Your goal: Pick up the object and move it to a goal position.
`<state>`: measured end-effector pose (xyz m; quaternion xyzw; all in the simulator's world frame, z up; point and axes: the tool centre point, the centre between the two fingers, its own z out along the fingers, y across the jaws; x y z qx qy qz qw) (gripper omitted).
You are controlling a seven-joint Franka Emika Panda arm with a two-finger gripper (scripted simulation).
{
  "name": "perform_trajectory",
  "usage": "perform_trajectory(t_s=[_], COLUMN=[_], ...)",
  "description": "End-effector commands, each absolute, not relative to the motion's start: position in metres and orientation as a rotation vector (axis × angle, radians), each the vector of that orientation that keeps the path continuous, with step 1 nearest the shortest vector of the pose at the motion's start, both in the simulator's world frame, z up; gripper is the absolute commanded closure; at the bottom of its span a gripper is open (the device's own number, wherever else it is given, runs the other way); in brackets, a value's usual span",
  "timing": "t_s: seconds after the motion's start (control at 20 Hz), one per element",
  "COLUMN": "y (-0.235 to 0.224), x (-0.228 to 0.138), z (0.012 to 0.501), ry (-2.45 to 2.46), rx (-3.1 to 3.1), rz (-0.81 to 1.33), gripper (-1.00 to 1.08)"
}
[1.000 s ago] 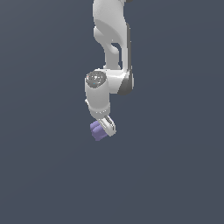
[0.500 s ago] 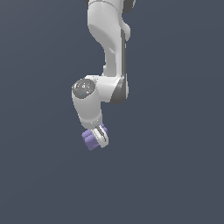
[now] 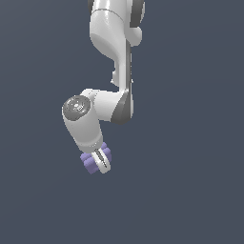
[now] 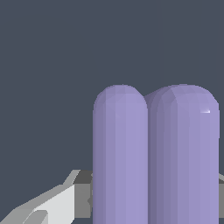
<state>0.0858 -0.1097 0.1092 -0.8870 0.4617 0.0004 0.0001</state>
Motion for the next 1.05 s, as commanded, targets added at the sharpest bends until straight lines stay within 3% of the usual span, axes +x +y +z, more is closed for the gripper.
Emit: perform_trajectory(t_s=[0.0, 1.0], y=[-0.116, -0.135], x=[0.097, 0.133], z=[0.111, 0.114], ry=[1.45, 1.451], rx=[-2.787, -2.786], rz=[0.0, 0.0], gripper=[1.08, 1.08])
